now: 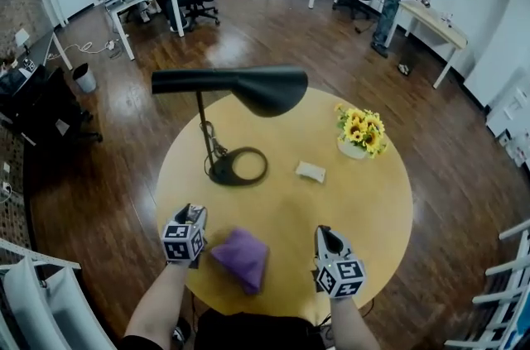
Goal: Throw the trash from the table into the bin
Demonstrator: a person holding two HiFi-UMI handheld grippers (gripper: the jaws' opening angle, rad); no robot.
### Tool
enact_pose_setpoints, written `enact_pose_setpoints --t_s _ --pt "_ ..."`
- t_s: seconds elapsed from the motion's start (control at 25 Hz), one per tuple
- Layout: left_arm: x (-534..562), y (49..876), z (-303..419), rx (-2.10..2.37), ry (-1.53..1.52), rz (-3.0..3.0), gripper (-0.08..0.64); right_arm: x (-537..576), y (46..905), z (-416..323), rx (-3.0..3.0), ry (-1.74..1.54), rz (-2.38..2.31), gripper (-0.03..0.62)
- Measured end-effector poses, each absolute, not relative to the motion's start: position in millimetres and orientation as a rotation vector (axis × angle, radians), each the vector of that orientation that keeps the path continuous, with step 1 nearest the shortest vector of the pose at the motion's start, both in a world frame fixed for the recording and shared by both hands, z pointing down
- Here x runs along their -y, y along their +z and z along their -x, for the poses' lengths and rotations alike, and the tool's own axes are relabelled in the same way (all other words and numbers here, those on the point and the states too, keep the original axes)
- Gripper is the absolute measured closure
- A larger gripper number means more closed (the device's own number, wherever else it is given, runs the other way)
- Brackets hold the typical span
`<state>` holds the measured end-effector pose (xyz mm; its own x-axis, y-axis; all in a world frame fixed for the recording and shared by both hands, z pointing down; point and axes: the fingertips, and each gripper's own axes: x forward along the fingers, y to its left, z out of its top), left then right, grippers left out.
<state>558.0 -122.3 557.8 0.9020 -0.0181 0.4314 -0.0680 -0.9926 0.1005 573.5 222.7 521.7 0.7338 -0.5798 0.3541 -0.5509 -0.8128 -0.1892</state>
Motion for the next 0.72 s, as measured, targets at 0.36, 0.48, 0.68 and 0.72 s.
enact_pose_setpoints --t_s 0.36,0.48,0.68,0.72 --pt "99 487 -446 0.325 0.392 -2.998 0.382 -238 489 -534 -1.178 -0.465 2.822 0.591" --pt "103 470 -411 0.405 0.316 -3.003 0.382 -221 483 -518 -1.282 -0.443 2.779 0.591" --pt "123 443 -352 0.504 0.177 -3.019 0.382 -174 467 -482 -1.460 -0.391 2.719 0.591" --pt "129 438 -340 0.524 0.149 -3.018 0.382 -165 463 -476 -1.482 -0.373 2.717 0.591"
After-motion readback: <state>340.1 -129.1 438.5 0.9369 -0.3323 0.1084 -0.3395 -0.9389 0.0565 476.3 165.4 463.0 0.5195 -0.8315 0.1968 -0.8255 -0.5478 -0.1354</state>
